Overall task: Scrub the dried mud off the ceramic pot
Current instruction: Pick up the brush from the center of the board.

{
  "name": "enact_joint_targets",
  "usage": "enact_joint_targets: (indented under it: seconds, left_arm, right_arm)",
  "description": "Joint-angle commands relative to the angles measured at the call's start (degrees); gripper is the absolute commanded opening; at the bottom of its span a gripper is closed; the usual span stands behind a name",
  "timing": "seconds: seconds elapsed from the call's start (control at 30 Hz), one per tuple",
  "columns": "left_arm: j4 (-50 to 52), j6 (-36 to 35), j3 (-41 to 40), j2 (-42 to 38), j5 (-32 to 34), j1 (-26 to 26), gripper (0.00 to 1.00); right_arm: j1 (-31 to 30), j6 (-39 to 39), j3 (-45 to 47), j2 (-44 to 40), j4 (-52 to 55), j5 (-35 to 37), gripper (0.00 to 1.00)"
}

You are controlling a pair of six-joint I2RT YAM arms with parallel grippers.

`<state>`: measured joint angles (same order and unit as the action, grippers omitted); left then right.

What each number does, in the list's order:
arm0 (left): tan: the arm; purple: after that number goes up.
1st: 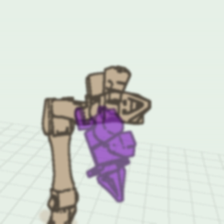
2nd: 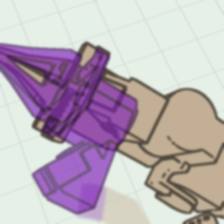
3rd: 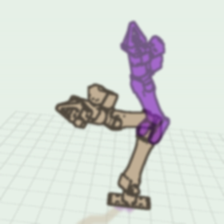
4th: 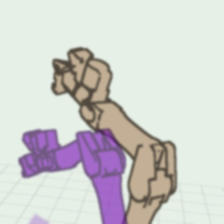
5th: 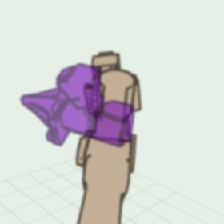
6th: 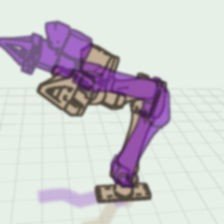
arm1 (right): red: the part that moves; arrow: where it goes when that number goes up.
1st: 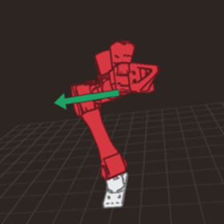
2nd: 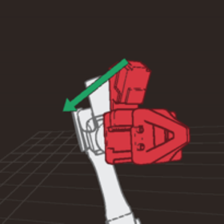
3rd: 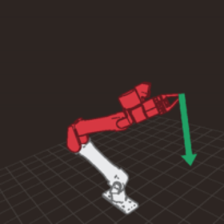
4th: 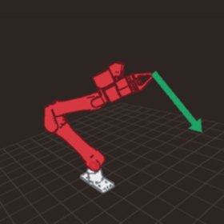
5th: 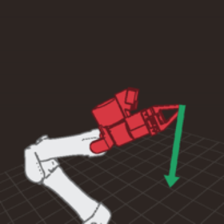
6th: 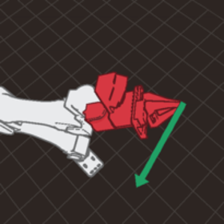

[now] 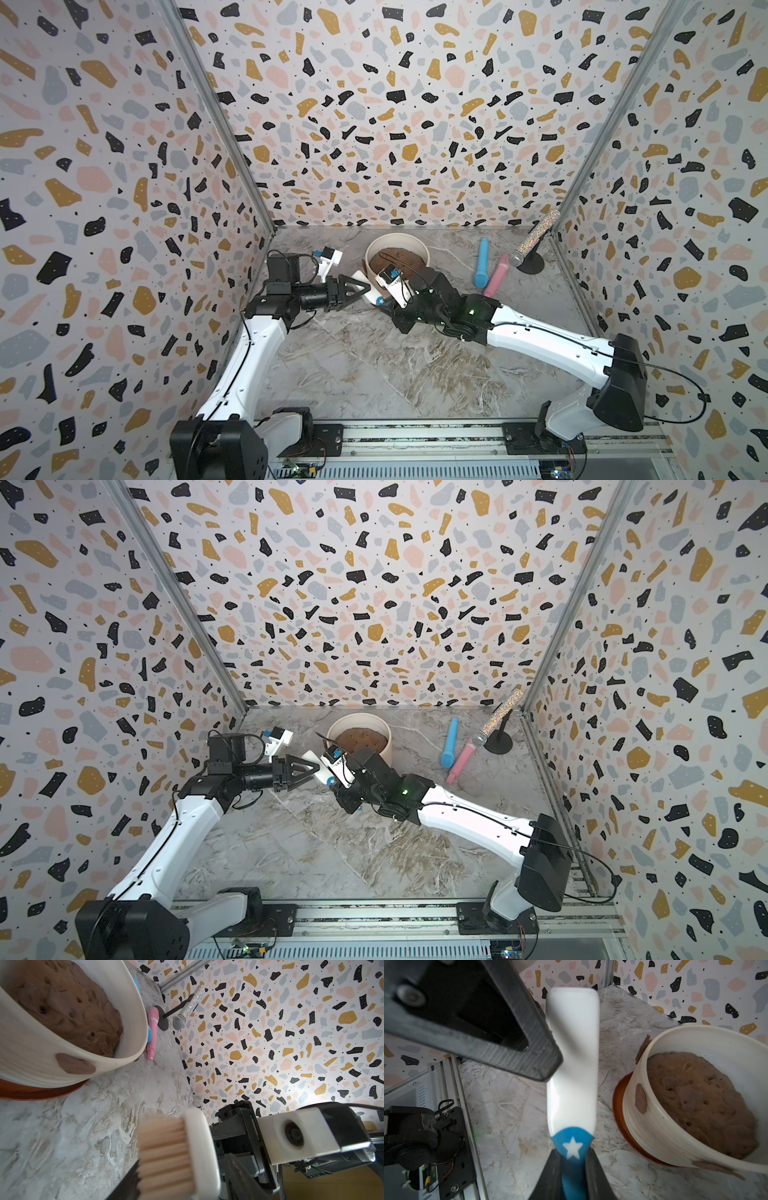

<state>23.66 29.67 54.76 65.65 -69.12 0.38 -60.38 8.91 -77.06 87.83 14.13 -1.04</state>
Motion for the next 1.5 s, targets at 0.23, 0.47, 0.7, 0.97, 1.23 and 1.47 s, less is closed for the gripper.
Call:
enact_joint_targets:
  seconds: [0.23,0.47,0.7,0.97,1.23,1.47]
  left_arm:
    - [-3.63,0.35,-0.36,-0.52,-2.04,0.23,0.49]
    - [-3.17,0.14,-0.23,-0.17,-1.18,0.23,0.41]
    - [-2.14,-1.1,0.07,-0.15,-0.86,0.23,0.21]
    - [-2.3,-2.01,0.51,-0.6,-2.88,0.23,0.16]
    - [-3.36,-2.46,0.99,-1.01,-6.74,0.23,0.16]
    - [-3.09,-3.02,1.05,-1.57,-7.88,0.23,0.18]
  right_arm:
    - [-2.73,1.05,-2.81,0.5,0.79,0.72,0.0]
    - [-4.4,0.5,-4.74,1.85,3.78,4.09,0.0]
    - [-5.8,0.31,-4.76,2.29,5.35,2.53,0.0]
    - [-0.49,8.8,-2.07,-4.45,8.97,-17.71,0.7]
    - [8.19,36.04,9.02,-8.18,-14.41,-43.68,0.78]
    - [8.85,65.87,17.03,-4.01,-55.93,-45.89,0.62]
